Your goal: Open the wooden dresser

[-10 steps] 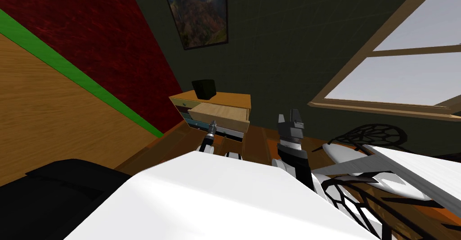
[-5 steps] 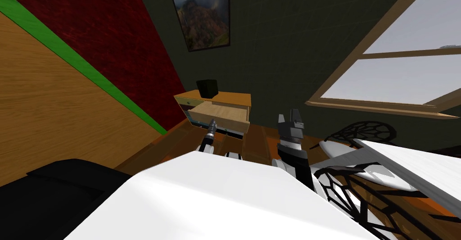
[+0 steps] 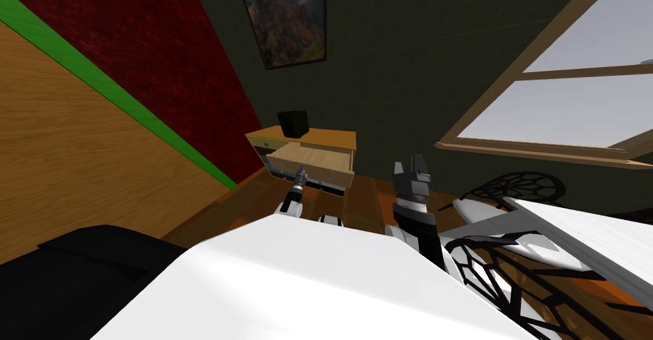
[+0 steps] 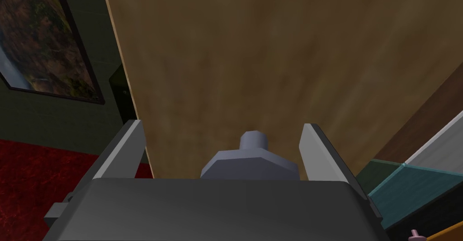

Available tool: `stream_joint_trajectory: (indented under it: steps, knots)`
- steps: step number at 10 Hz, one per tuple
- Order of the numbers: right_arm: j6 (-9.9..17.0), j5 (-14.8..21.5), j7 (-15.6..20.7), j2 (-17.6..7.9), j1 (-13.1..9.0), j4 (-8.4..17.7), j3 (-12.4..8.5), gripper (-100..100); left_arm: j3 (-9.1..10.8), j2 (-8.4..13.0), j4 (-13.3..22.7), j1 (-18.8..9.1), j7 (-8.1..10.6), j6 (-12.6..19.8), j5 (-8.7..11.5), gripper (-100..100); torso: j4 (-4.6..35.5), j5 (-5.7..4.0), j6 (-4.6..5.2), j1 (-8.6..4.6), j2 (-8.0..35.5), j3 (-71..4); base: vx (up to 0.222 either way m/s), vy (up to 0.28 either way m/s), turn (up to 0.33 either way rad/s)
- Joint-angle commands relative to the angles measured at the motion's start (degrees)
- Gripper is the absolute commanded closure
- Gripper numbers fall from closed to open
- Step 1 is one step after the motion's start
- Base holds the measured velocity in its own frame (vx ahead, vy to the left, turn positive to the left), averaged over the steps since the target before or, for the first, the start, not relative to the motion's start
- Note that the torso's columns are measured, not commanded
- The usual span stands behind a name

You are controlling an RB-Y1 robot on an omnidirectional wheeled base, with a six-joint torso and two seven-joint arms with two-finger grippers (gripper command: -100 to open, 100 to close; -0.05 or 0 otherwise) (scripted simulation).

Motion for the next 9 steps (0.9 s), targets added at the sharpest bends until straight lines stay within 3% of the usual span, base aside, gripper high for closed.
stream_joint_trajectory:
  steps: [1,2,3,4,9]
  knots:
    - [0.0,0.0,0.0,0.0,0.0,0.0,0.0,0,0.14,-0.1,-4.0,-0.3,-0.19,3.4,0.1,-100,0.1,-0.07,-0.03,-0.05,0.2,0.1,-0.019,-0.004,0.019]
    - [0.0,0.0,0.0,0.0,0.0,0.0,0.0,0,0.18,-0.1,-5.2,-0.4,-0.24,4.7,0.1,-100,0.3,-0.13,-0.02,-0.12,0.3,0.1,-0.023,-0.004,0.007]
    - [0.0,0.0,0.0,0.0,0.0,0.0,0.0,0,-0.09,-0.2,-3.9,0.5,-0.23,4.6,0.0,-100,0.4,-0.23,-0.05,-0.18,0.4,0.2,0.0,0.0,0.0]
    - [0.0,0.0,0.0,0.0,0.0,0.0,0.0,0,-0.08,-0.2,-3.9,0.6,-0.24,5.2,0.0,0,0.2,-0.12,-0.01,-0.17,0.3,0.2,0.0,0.0,0.0]
    - [0.0,0.0,0.0,0.0,0.0,0.0,0.0,0,0.0,-0.2,-3.2,1.2,-0.24,5.7,0.1,0,-0.2,0.11,0.06,0.02,-0.3,-0.2,0.0,0.0,0.0]
